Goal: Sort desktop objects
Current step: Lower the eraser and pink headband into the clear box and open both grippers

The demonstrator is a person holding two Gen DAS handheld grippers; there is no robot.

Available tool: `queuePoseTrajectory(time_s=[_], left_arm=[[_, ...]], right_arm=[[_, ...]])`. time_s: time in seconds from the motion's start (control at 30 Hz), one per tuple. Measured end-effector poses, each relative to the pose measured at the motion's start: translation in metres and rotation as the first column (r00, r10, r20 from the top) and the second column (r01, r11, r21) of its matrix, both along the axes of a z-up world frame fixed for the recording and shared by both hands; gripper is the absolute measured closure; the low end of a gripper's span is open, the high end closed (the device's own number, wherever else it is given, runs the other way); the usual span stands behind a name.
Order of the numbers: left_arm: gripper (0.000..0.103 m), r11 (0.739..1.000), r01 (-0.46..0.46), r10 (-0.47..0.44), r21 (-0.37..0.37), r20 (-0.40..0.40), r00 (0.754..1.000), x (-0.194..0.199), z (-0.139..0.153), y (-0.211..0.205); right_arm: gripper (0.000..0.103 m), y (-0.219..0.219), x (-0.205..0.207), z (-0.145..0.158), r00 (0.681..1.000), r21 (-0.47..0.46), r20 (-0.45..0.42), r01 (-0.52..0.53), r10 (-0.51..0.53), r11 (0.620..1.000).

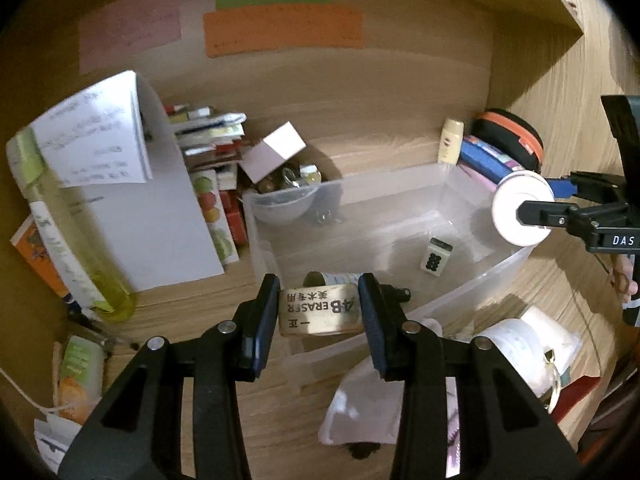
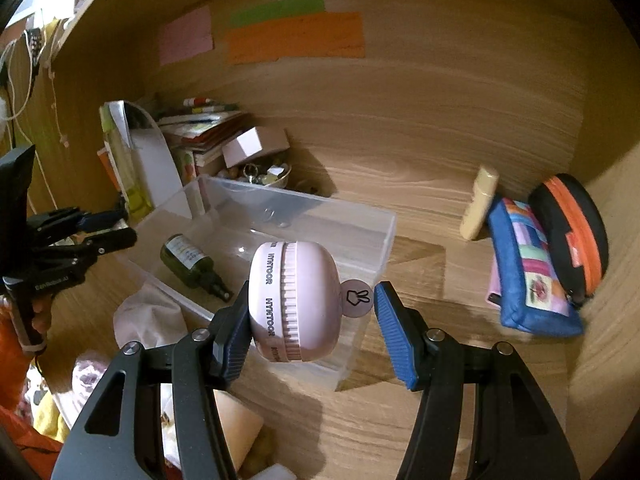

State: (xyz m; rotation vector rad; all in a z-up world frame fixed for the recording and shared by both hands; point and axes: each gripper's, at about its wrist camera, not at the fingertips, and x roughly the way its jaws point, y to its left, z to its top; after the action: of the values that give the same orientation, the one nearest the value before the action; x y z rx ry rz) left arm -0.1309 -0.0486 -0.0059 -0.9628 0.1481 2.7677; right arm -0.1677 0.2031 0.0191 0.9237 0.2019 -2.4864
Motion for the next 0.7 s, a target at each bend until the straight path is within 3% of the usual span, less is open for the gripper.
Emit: queuePoseTrajectory(time_s=[0.27, 0.6, 0.7], left_arm=[[0.063, 1.0, 0.019, -0.018, -0.009, 0.047, 0.999, -0.012, -0.013, 0.005], [0.063, 1.0, 0.019, -0.019, -0.008, 0.027, 0.999, -0.012, -0.014, 0.008], [0.059, 1.0, 0.015, -0.015, -0.005, 0.02, 1.0, -0.012, -0.014, 0.008]], right_arm=[[0.048, -0.014, -0.012, -0.01, 1.0, 0.032, 0.019, -0.009, 0.009, 0.999], [0.048, -0.027, -0.022, -0.031, 0.997, 0.083, 0.078, -0.014, 0.008, 0.996], [0.048, -0.027, -0.022, -0.032, 0.997, 0.078, 0.076, -0.009, 0.003, 0.997]])
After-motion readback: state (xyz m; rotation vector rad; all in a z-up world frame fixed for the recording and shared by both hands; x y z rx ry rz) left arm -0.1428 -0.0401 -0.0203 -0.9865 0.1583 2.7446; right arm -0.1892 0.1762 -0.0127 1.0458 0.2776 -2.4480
